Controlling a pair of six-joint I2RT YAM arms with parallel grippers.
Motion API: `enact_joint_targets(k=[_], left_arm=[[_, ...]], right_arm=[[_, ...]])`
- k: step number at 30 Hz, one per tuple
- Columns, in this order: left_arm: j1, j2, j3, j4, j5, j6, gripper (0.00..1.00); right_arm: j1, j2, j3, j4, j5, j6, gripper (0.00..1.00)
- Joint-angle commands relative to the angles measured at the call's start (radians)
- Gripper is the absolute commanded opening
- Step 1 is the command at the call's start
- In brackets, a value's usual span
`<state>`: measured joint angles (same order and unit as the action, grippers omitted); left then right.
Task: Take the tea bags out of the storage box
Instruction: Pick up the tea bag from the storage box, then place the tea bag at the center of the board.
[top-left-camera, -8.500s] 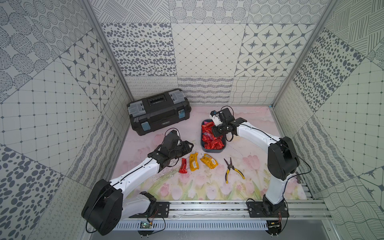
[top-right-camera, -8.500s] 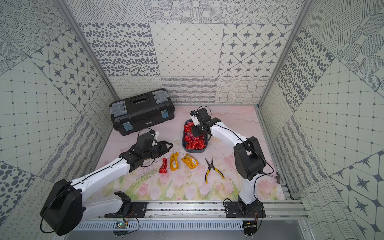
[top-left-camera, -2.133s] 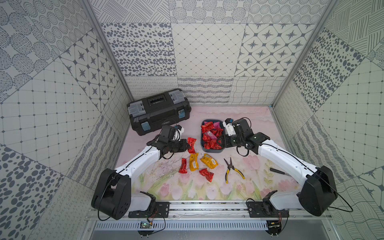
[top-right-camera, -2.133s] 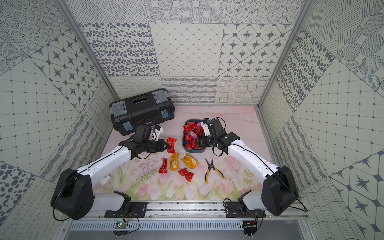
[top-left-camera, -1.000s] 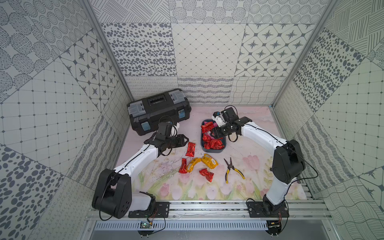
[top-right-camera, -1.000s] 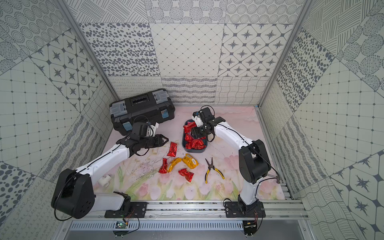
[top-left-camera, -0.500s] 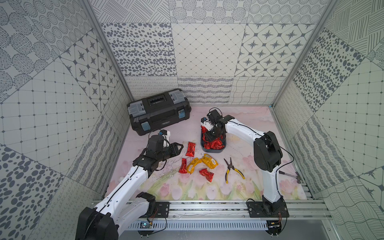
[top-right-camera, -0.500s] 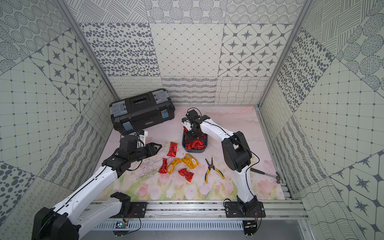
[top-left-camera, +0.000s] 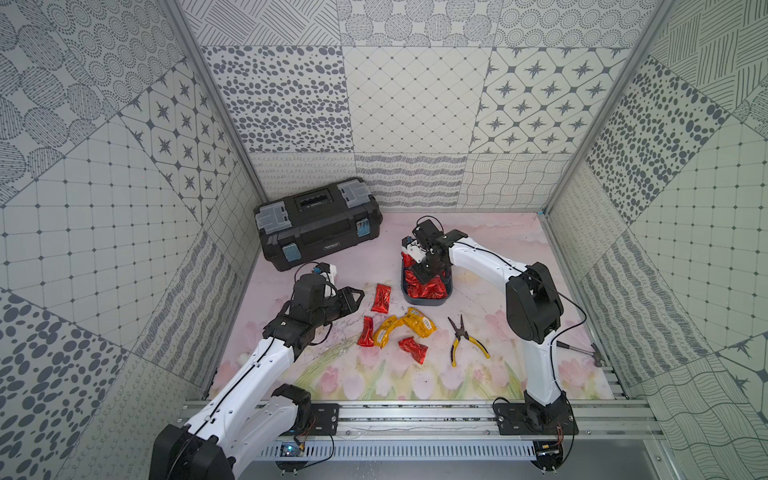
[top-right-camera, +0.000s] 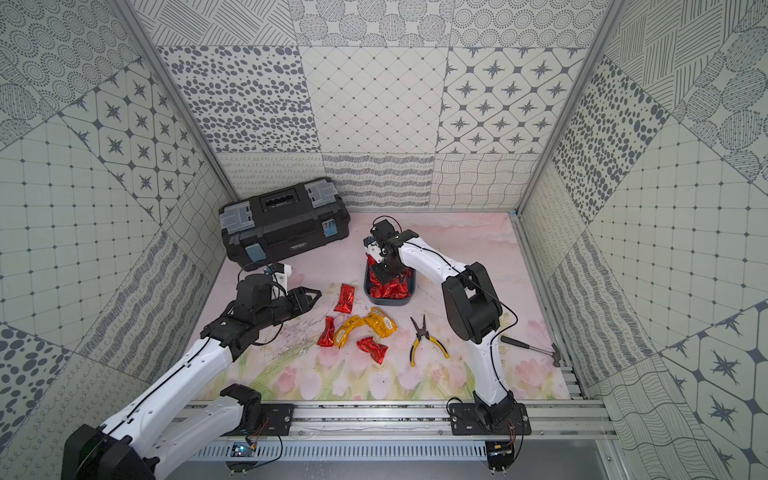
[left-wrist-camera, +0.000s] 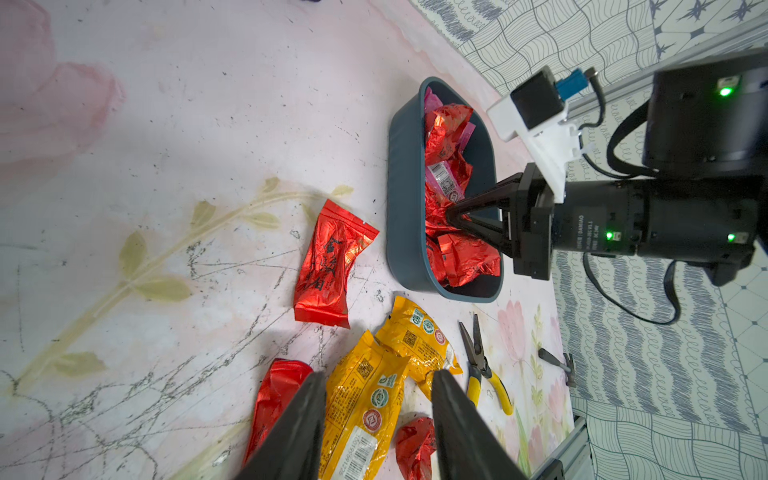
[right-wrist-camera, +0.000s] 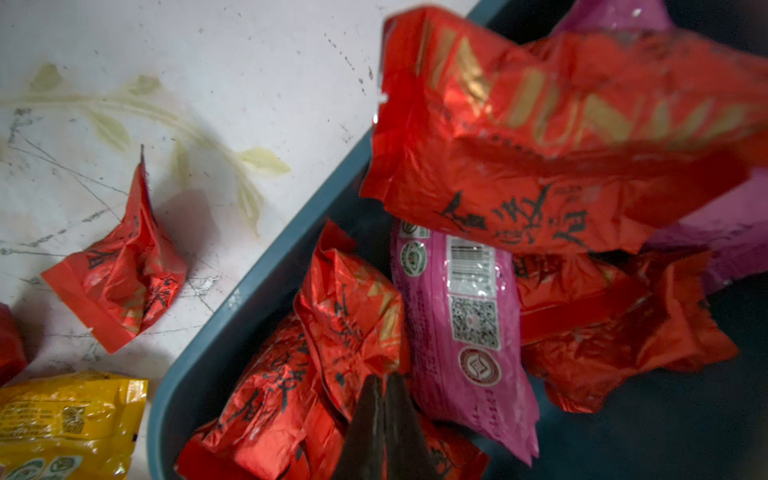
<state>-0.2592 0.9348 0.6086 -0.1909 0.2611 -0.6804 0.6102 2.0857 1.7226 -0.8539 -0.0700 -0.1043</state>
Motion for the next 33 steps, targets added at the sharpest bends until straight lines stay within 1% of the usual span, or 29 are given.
enact_joint_targets(k=[1, 4, 9, 13, 17, 20, 25, 29, 33], left_arm=[[0.011, -0.007, 0.014, 0.013, -0.009, -0.006, 0.45], [0.01, -0.011, 0.014, 0.011, -0.009, -0.007, 0.45], [0.012, -0.022, 0.008, 0.008, -0.023, -0.017, 0.45], [0.011, -0.036, 0.003, 0.003, -0.053, -0.044, 0.45], [0.011, -0.062, -0.026, 0.0, -0.12, -0.101, 0.45], [0.01, -0.098, -0.065, -0.011, -0.196, -0.153, 0.44], [0.011, -0.196, -0.102, -0.078, -0.308, -0.225, 0.44], [0.01, -0.276, -0.123, -0.13, -0.369, -0.248, 0.43], [0.011, -0.335, -0.142, -0.161, -0.393, -0.264, 0.43]], right_arm=[[0.005, -0.052, 0.02, 0.005, -0.021, 0.012, 0.0], [0.006, -0.091, 0.006, 0.018, -0.018, 0.033, 0.0], [0.004, -0.171, -0.054, 0.074, 0.033, 0.074, 0.0], [0.006, -0.234, -0.097, 0.106, 0.038, 0.097, 0.0], [0.03, -0.298, -0.132, 0.144, -0.014, 0.151, 0.0], [0.099, -0.338, -0.179, 0.224, -0.04, 0.235, 0.0], [0.201, -0.306, -0.214, 0.362, -0.052, 0.391, 0.0], [0.268, -0.226, -0.195, 0.432, -0.009, 0.514, 0.0], [0.316, -0.127, -0.142, 0.461, 0.043, 0.623, 0.0]])
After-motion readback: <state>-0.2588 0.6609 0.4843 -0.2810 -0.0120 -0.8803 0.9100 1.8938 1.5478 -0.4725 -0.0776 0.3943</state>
